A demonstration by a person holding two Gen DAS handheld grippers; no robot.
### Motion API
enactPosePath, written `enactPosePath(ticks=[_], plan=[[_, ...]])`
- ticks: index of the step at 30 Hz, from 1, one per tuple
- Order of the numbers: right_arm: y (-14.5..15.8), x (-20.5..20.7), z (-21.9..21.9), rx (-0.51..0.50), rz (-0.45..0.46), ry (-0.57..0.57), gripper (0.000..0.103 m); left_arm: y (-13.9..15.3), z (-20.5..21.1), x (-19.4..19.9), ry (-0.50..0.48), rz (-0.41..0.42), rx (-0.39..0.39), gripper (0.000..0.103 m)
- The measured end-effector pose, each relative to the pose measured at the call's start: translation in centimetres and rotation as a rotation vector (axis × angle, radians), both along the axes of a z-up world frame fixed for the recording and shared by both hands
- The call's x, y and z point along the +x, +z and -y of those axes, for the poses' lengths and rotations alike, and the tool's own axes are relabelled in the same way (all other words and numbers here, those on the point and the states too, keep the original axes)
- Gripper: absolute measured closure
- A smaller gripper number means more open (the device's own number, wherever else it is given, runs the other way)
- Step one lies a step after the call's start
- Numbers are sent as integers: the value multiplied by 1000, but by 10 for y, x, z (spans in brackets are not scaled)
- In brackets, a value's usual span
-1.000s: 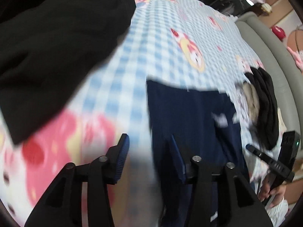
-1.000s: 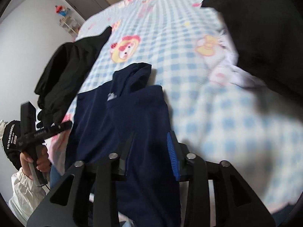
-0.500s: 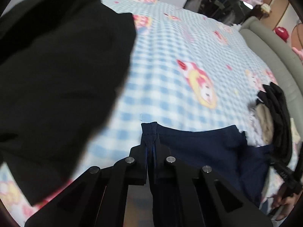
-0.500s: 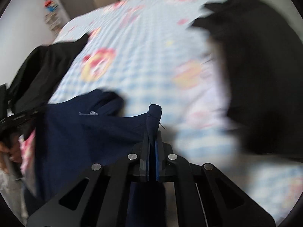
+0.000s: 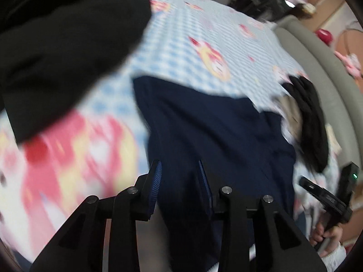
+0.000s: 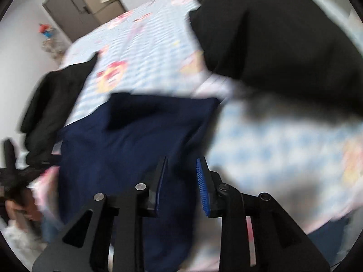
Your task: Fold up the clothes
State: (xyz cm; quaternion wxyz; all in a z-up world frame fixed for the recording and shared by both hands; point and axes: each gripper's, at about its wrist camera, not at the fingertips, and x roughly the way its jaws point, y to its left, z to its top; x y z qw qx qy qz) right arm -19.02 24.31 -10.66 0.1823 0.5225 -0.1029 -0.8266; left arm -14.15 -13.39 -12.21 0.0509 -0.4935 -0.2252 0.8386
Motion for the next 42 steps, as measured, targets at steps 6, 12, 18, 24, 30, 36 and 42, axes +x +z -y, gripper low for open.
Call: enactPosePath(ticks=[6, 12, 18, 24, 30, 36, 42], plan=[[-29, 39, 10, 15, 77, 47, 76, -20, -37, 40, -79, 27, 20, 68], [-17, 51, -7, 117, 50, -21, 74, -19, -21, 64, 27, 22, 65, 68], [-24, 71, -9, 32, 97, 52, 52, -28, -26, 85, 141, -8, 14, 65], [-34, 85, -16, 33, 110, 32, 41, -23, -33, 88, 155, 1, -1, 64], [-47, 90, -9, -66, 163, 44, 49, -46, -31, 94, 74, 100, 153, 49], [-32, 99, -8, -81, 109, 72, 86, -46, -40, 98, 67, 65, 147, 81], [3, 113, -15, -76, -13, 83, 94, -26, -43, 114, 19, 0, 191, 90]])
